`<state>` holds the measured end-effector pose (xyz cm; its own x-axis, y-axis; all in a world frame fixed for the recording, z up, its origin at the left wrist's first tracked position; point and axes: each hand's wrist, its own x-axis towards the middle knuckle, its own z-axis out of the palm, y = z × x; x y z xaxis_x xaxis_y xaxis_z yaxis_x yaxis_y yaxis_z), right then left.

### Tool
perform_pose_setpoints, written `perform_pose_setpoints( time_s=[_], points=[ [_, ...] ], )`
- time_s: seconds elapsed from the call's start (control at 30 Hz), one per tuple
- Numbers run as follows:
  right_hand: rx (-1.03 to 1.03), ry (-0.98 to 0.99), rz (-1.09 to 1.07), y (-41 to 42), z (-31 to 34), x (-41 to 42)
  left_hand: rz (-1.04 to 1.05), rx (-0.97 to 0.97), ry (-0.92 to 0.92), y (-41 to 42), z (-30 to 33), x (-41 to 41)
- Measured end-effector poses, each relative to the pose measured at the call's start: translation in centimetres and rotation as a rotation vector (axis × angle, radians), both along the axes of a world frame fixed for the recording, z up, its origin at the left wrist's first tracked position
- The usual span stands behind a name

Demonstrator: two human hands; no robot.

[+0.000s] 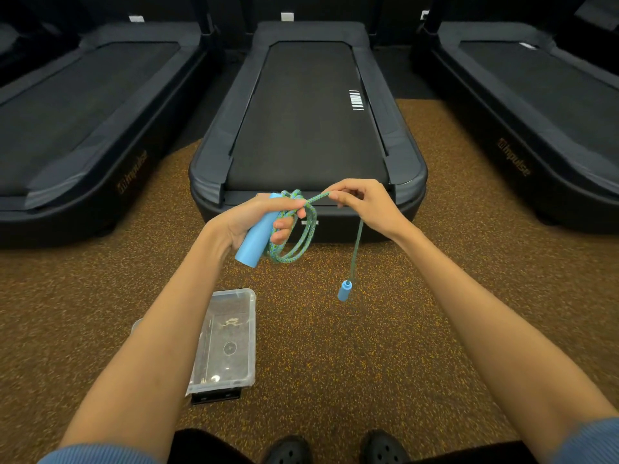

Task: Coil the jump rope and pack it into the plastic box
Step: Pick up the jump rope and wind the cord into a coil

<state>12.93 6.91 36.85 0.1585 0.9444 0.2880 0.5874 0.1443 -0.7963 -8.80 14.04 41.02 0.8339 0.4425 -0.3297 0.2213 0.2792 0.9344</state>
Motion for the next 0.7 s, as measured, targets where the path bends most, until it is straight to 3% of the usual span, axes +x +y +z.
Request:
perform_pose_setpoints(
  time_s=[0.33,0.7],
  points=[
    [-0.010,0.049,-0.113,-0.3,-1.8,1.5,-0.100,-0.088,-0.114,0.2,1.1,-0.3],
    [-0.151,0.089,-0.154,-1.4,-4.4,2.4,-0.066,-0.244,-0.486,2.0,1.2,-1.7]
  ],
)
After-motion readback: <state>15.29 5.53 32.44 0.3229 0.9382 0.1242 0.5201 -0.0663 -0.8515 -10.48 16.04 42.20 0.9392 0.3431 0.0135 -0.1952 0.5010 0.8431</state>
